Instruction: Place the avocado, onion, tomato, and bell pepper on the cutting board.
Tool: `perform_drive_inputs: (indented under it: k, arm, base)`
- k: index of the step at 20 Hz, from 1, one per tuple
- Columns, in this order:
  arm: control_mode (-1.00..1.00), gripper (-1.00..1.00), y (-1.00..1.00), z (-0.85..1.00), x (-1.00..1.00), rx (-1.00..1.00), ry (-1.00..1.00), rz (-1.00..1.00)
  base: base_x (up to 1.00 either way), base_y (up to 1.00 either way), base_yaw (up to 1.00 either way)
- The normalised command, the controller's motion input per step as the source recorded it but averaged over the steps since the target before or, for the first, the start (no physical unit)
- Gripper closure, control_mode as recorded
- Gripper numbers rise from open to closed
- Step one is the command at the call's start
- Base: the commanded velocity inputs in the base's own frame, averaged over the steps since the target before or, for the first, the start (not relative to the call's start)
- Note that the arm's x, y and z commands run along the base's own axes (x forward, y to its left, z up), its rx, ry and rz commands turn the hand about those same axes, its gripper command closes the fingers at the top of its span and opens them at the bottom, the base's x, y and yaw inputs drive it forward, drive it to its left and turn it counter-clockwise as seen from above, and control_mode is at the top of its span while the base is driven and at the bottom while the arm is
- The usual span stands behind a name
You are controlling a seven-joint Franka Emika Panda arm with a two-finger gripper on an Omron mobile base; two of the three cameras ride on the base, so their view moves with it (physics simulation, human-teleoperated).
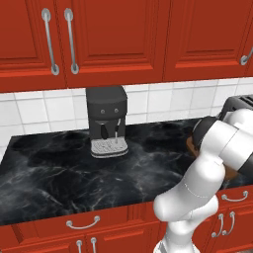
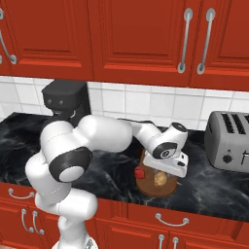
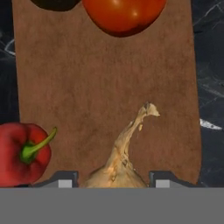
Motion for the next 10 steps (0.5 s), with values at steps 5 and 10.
perform_drive_inputs:
  k: [5, 10]
  arm:
    - [-1.0, 1.0, 0.04, -0.35, 0.0, 0.0, 0.01, 0.0]
    - [-1.0, 1.0, 0.05, -0.36, 0.0, 0.0, 0.02, 0.0]
  base:
    - [0.0, 0.0, 0.0]
    - [0.0, 0.0, 0.0]
